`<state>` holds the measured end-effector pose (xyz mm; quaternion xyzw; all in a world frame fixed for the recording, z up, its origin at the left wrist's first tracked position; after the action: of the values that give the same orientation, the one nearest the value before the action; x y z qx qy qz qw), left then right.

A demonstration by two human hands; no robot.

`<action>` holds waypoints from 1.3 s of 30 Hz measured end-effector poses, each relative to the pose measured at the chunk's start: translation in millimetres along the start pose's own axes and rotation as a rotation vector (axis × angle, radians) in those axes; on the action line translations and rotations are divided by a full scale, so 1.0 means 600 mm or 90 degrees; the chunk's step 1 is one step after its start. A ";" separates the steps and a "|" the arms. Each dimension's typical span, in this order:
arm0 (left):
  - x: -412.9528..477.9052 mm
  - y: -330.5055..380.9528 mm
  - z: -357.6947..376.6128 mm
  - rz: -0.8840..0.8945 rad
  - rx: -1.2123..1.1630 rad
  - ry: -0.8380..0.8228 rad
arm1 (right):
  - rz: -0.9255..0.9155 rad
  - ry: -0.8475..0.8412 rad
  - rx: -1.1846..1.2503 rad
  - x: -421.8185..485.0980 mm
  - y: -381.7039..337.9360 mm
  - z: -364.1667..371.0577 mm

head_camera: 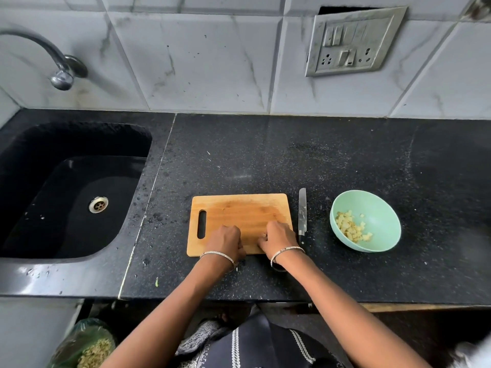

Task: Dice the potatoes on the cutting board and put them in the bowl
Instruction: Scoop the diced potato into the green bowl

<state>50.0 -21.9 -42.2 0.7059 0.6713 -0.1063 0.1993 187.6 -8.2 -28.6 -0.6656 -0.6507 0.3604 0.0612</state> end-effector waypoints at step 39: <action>0.070 0.352 -0.089 0.192 -0.451 0.142 | 0.123 0.263 0.064 -0.057 0.237 -0.257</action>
<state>256.0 34.4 17.3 0.6912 0.5728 0.2395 0.3700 394.6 -0.2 19.8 -0.7806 -0.5389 0.2524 0.1912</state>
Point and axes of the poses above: each hand's wrist, its own x-axis towards the middle knuckle, its own z-axis out of the palm, y = z × x, the point moved 1 cm from there along x, towards the middle knuckle, and after that the axes turned 13 degrees about x, right-handed, at the moved point
